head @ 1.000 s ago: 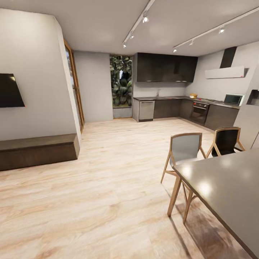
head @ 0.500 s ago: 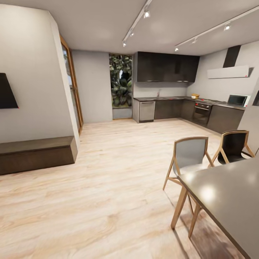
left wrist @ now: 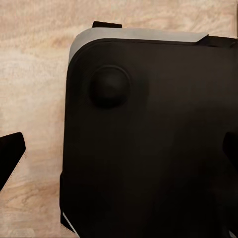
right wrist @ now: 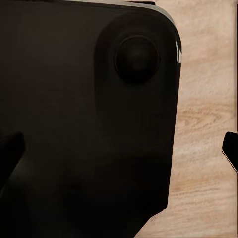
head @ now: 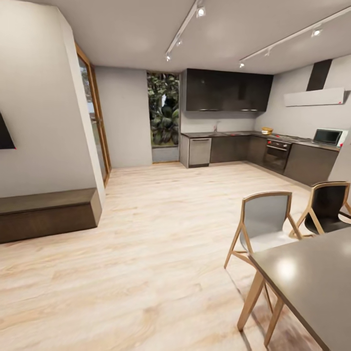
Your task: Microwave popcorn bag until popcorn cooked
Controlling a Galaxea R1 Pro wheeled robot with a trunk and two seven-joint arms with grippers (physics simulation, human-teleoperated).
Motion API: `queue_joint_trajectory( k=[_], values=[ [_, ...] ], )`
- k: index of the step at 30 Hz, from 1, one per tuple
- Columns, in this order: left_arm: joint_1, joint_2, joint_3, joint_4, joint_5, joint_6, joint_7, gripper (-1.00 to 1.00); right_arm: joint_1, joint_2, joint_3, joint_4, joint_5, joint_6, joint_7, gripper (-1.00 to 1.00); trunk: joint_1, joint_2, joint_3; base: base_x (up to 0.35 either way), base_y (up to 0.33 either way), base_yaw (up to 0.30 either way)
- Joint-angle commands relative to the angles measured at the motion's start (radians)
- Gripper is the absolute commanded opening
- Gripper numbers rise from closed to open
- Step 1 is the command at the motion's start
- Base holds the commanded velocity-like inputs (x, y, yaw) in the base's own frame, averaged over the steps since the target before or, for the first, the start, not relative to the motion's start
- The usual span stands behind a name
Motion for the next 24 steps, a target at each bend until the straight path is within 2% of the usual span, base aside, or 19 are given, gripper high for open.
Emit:
queue_joint_trajectory(
  k=[1,24],
  values=[
    [0.0,0.0,0.0,0.0,0.01,-0.002,0.0,1.0,0.0,0.0,0.0,0.0,0.001,-0.003,-0.001,1.0,0.001,0.0,-0.001,0.323,0.0,0.0],
    [0.0,0.0,-0.003,0.0,0.009,0.006,-0.002,1.0,0.0,-0.004,0.007,0.0,0.0,0.0,0.008,1.0,0.001,0.0,-0.001,0.323,0.0,0.0]
  ],
)
